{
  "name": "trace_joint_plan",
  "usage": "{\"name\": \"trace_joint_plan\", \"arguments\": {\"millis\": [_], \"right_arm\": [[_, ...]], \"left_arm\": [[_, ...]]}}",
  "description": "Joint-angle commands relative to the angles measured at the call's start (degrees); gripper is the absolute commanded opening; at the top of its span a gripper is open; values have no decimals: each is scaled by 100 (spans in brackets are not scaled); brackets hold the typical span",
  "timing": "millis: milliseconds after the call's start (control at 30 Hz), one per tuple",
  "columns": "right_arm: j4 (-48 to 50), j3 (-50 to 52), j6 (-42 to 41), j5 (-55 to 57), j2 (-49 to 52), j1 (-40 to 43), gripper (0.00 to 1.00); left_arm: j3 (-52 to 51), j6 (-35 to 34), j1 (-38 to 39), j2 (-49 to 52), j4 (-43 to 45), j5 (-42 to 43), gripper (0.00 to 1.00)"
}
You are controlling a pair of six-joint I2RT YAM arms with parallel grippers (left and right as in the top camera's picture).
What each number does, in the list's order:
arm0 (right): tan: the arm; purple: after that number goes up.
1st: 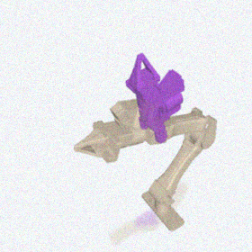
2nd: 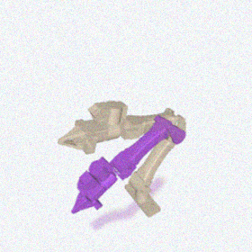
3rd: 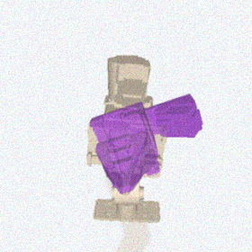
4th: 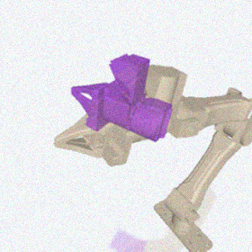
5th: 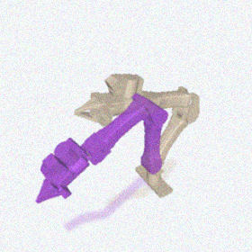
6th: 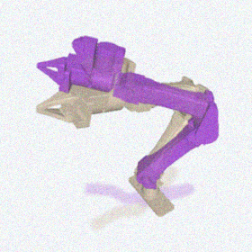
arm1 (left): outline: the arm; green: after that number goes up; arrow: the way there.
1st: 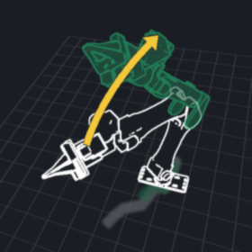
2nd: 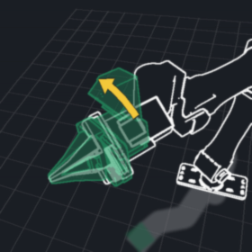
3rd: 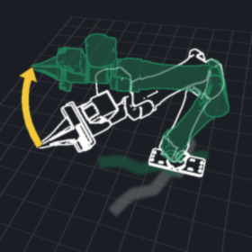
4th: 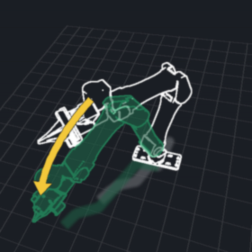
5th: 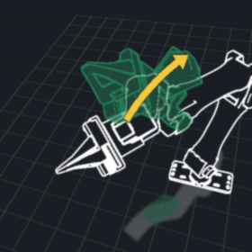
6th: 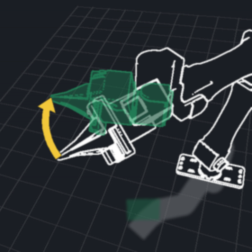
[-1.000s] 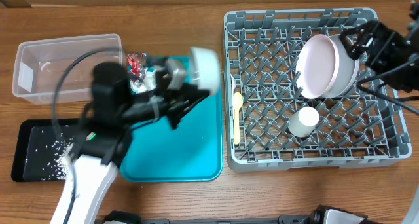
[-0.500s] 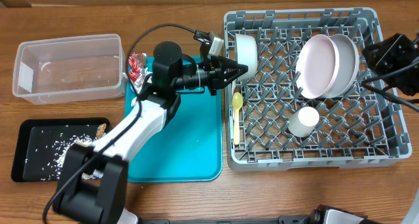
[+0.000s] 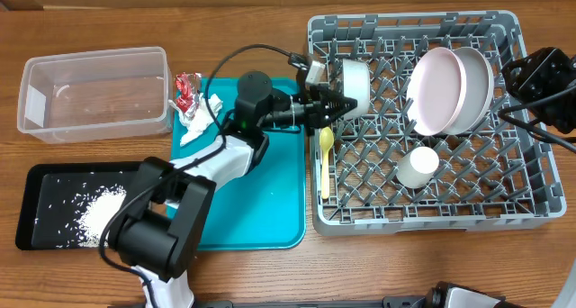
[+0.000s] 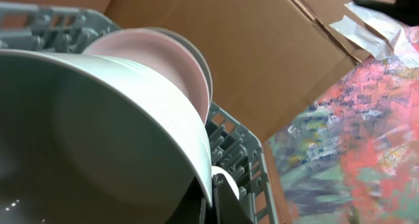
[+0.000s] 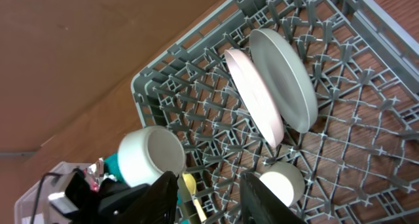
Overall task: Sort waste into correct bins and load items into the dishwasher rack
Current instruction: 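Carry the empty bowl with the left gripper over to the rack, then lower the bowl onto its side in the rack's left edge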
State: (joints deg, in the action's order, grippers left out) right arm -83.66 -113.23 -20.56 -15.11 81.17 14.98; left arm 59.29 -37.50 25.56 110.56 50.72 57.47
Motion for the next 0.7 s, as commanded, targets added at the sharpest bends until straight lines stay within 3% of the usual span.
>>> {"name": "trace_joint_plan", "arguments": {"millis": [0, 667], "right_arm": [[-42, -37, -9, 52, -96, 20, 35], [-155, -37, -9, 55, -90, 20, 34]], "left_arm": [[57, -157, 33, 273, 101, -188, 4], [57, -284, 13, 651, 529, -387, 4]]}}
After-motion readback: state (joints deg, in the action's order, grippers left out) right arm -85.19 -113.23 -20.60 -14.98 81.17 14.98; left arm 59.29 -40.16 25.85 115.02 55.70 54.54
